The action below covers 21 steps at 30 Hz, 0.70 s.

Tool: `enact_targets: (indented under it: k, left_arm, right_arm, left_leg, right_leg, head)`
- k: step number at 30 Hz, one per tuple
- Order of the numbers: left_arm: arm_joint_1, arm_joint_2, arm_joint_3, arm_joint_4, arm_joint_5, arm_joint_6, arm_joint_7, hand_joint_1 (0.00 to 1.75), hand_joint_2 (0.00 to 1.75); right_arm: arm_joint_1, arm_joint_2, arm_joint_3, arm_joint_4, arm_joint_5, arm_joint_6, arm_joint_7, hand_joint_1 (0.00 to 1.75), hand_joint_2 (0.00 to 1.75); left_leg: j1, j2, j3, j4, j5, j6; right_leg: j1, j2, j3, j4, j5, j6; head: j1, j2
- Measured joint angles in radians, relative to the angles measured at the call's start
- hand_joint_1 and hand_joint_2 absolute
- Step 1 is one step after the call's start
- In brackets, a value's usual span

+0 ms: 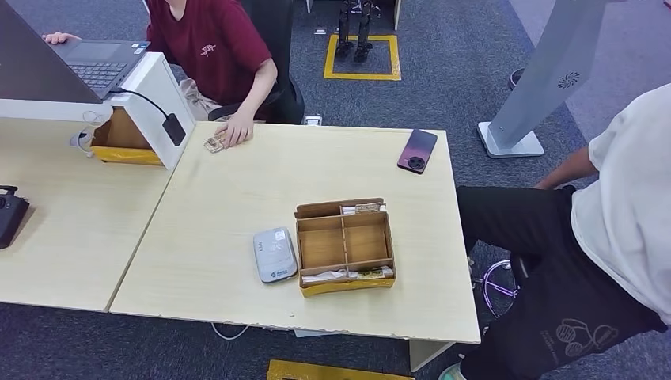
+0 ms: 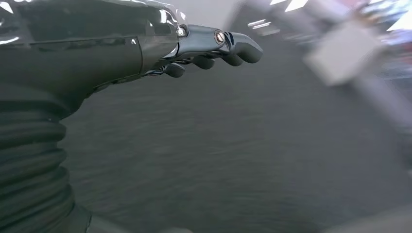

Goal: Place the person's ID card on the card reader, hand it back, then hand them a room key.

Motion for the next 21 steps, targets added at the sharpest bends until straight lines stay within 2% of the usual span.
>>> enact_targets:
  k: [2,6,9,11,15,19,21]
  left_arm:
    - [0.041,-0.034,0.031,0.062,-0.052,0.013,0.136,0.0,1.75]
    - [0.079,-0.147,0.067,0.118,-0.231,0.016,0.364,0.0,1.75]
    - [0.093,-0.231,0.062,0.141,-0.238,0.01,0.422,0.0,1.75]
    - [0.103,-0.263,0.036,0.152,-0.215,-0.005,0.425,0.0,1.75]
    - [0.114,-0.285,-0.008,0.162,-0.172,-0.036,0.423,0.0,1.75]
    - [0.115,-0.286,-0.009,0.162,-0.17,-0.037,0.423,0.0,1.75]
    - [0.12,-0.291,-0.033,0.166,-0.15,-0.051,0.421,0.0,0.87]
  right_arm:
    - [0.0,-0.012,-0.003,0.0,0.007,0.043,-0.033,0.0,1.75]
    - [0.002,-0.027,-0.004,0.0,0.021,0.087,0.005,0.0,1.75]
    - [0.009,-0.031,-0.005,0.0,0.018,0.089,0.018,0.0,1.75]
    - [0.014,-0.034,-0.006,-0.001,0.004,0.089,0.014,0.0,1.75]
    - [0.02,-0.038,-0.008,-0.004,-0.02,0.089,0.006,0.0,0.0]
    - [0.021,-0.038,-0.008,-0.004,-0.021,0.089,0.005,0.0,0.0]
    - [0.024,-0.039,-0.009,-0.006,-0.032,0.089,0.001,0.0,0.0]
  left_leg:
    - [0.0,-0.004,0.0,0.0,-0.001,0.001]
    - [-0.002,-0.006,0.0,0.001,-0.002,0.004]
    - [-0.002,-0.006,0.0,0.002,-0.002,0.005]
    - [-0.002,-0.006,0.0,0.003,-0.002,0.005]
    - [-0.001,-0.006,0.0,0.003,-0.002,0.006]
    - [-0.001,-0.006,0.0,0.003,-0.002,0.006]
    - [-0.001,-0.006,0.0,0.003,-0.002,0.006]
  right_leg:
    - [0.0,-0.003,0.002,-0.001,-0.002,0.002]
    - [-0.002,-0.007,0.005,-0.002,-0.001,0.004]
    - [-0.002,-0.007,0.006,-0.003,0.001,0.006]
    - [-0.002,-0.007,0.006,-0.003,0.001,0.006]
    - [-0.002,-0.007,0.007,-0.003,0.001,0.007]
    - [-0.002,-0.007,0.007,-0.003,0.001,0.007]
    - [-0.001,-0.008,0.007,-0.003,0.001,0.006]
  head:
    - [0.002,0.0]
    - [0.004,0.0]
    - [0.005,0.0]
    - [0.006,0.0]
    - [0.006,0.0]
    - [0.006,0.0]
    - [0.006,0.0]
